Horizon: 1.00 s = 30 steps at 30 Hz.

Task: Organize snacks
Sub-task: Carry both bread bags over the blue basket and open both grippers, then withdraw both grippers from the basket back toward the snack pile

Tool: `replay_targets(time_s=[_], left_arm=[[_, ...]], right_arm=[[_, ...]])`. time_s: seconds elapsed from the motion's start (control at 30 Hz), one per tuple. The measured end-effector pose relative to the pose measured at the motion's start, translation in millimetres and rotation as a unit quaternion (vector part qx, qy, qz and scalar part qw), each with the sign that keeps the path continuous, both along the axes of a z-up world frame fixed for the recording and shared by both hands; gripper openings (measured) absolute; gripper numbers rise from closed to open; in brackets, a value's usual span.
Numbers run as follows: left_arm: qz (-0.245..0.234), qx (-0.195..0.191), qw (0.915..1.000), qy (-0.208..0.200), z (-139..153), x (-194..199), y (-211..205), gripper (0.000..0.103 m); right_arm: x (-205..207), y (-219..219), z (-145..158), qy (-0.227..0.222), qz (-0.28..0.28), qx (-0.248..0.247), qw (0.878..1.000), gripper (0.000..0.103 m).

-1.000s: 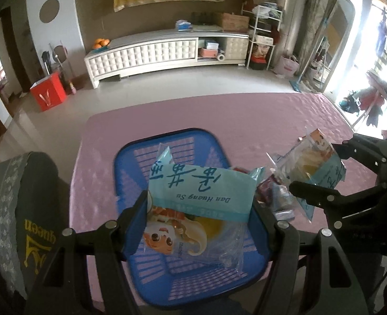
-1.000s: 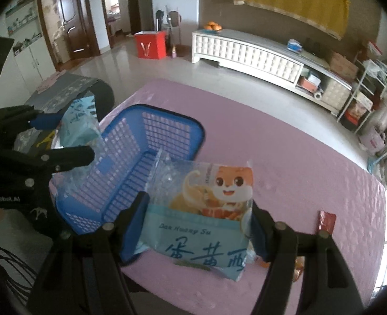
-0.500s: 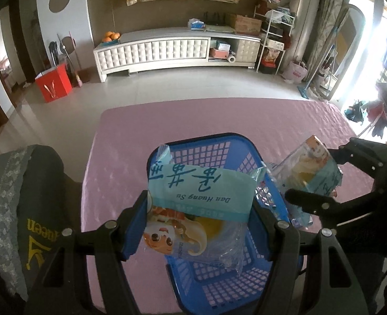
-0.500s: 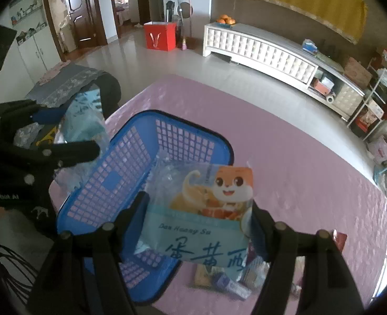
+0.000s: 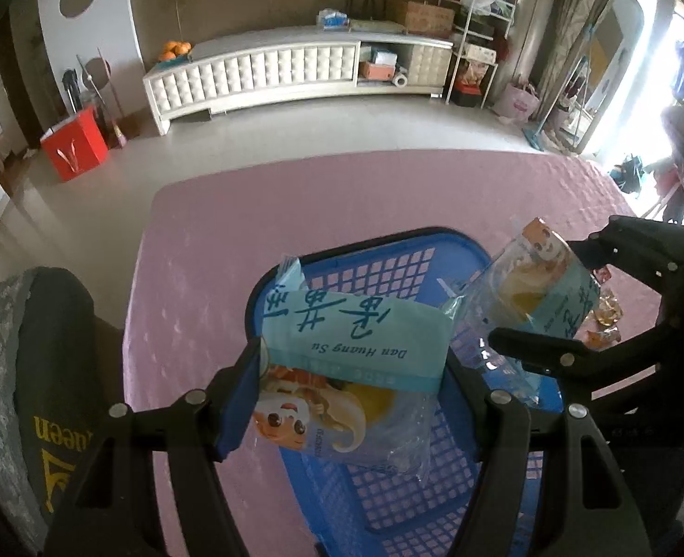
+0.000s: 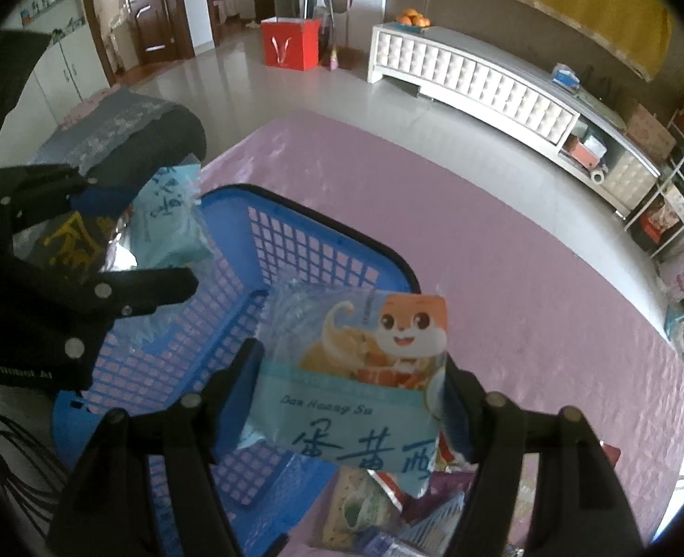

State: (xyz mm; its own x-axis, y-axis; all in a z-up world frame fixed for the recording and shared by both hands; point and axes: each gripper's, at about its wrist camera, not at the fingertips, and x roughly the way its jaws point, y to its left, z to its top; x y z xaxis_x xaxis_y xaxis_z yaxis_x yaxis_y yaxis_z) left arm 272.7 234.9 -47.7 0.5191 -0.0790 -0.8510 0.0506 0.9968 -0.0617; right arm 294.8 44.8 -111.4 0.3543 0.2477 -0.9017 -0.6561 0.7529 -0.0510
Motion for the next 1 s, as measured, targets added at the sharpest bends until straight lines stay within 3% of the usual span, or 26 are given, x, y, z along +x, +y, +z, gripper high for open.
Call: replay_targets(time_s=[0.17, 0.27, 0.33, 0.43, 0.5, 0.83, 1.0], left_arm=[[0.000, 0.000, 1.0000, 0.009, -7.8, 7.1, 4.0, 0.067], [0.004, 0.001, 0.9999, 0.009, -6.5, 8.6, 4.4, 0.070], [0.003, 0.002, 0.9999, 0.012, -6.7, 8.6, 3.6, 0.074], [-0.003, 0.017, 0.9998, 0.006, -5.0, 6.7, 1.6, 0.078], [-0.004, 0.028, 0.9996, 0.005, -3.5, 5.4, -0.8, 0.078], [-0.001, 0.035, 0.9994, 0.008, 3.1, -2.6, -7.3, 0.079], [0.007, 0.022, 0.9997, 0.005, 4.5, 1.0, -7.1, 0.079]], right_arm=[[-1.0, 7.7, -0.2, -0.015, 0.008, -0.012, 1.000, 0.074], [2.5, 13.3, 0.3, -0.031, 0.014, -0.040, 0.999, 0.079], [-1.8, 15.8, 3.0, -0.042, 0.026, -0.051, 0.997, 0.090], [-8.9, 15.2, 12.0, -0.078, 0.030, -0.063, 0.995, 0.097], [-11.3, 13.3, 16.4, -0.093, 0.025, -0.072, 0.993, 0.098], [-12.8, -12.3, 38.3, -0.077, -0.014, -0.047, 0.996, 0.098], [-9.5, -15.5, 35.4, -0.071, -0.021, -0.040, 0.996, 0.098]])
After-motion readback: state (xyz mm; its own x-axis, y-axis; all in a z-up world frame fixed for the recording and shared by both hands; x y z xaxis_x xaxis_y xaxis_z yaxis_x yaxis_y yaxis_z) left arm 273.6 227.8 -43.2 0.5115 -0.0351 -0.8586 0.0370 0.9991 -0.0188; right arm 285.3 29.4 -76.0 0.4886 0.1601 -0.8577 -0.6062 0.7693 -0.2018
